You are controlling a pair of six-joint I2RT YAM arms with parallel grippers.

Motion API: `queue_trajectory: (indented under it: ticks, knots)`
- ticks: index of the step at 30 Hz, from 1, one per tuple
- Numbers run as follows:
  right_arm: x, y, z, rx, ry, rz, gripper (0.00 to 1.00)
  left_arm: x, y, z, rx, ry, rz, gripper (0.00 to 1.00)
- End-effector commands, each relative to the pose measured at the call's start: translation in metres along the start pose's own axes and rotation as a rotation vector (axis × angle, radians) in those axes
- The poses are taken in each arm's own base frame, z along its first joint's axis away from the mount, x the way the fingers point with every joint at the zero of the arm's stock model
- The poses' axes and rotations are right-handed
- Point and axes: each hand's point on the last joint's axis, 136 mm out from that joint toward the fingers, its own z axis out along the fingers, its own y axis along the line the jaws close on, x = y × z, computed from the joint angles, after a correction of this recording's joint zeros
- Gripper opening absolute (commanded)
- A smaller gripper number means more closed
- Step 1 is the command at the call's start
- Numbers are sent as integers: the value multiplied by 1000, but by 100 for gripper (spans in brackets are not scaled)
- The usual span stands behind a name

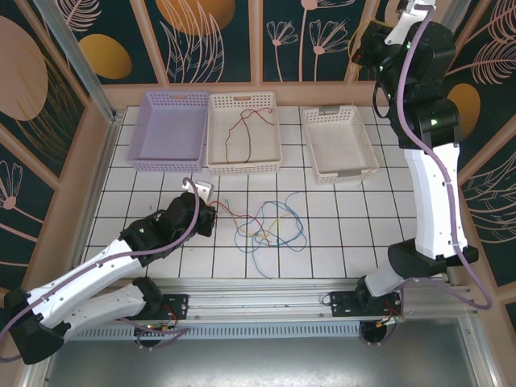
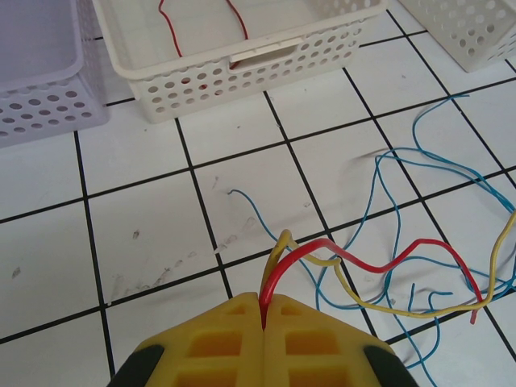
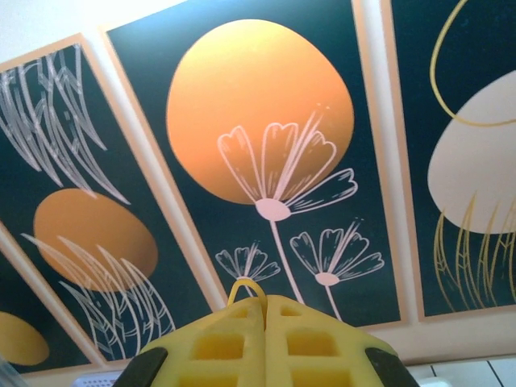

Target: Untangle the cables

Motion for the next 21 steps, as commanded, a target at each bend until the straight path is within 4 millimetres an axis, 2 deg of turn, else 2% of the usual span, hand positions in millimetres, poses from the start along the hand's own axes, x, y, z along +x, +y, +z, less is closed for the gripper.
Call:
queue_trajectory:
  ticks: [1, 3, 5, 10, 13, 16, 21]
  knots:
    - [-30, -2, -6, -46, -79, 59, 0, 0, 1, 3, -4, -6, 7, 0]
    - [-34, -8, -2, -35, -90, 70, 0, 0, 1, 4, -4, -3, 9, 0]
    - [-28, -16, 6, -19, -75, 74, 0, 0, 1, 4, -4, -3, 9, 0]
    - [11, -35, 38, 26, 22, 64, 0, 0, 1, 4, -4, -4, 8, 0]
    - [31, -56, 52, 85, 63, 61, 0, 0, 1, 4, -3, -4, 8, 0]
    - [27, -61, 54, 85, 56, 80, 0, 0, 1, 4, -1, -4, 8, 0]
    - [-4, -44, 42, 17, -9, 115, 0, 1, 0, 5, 0, 2, 11, 0]
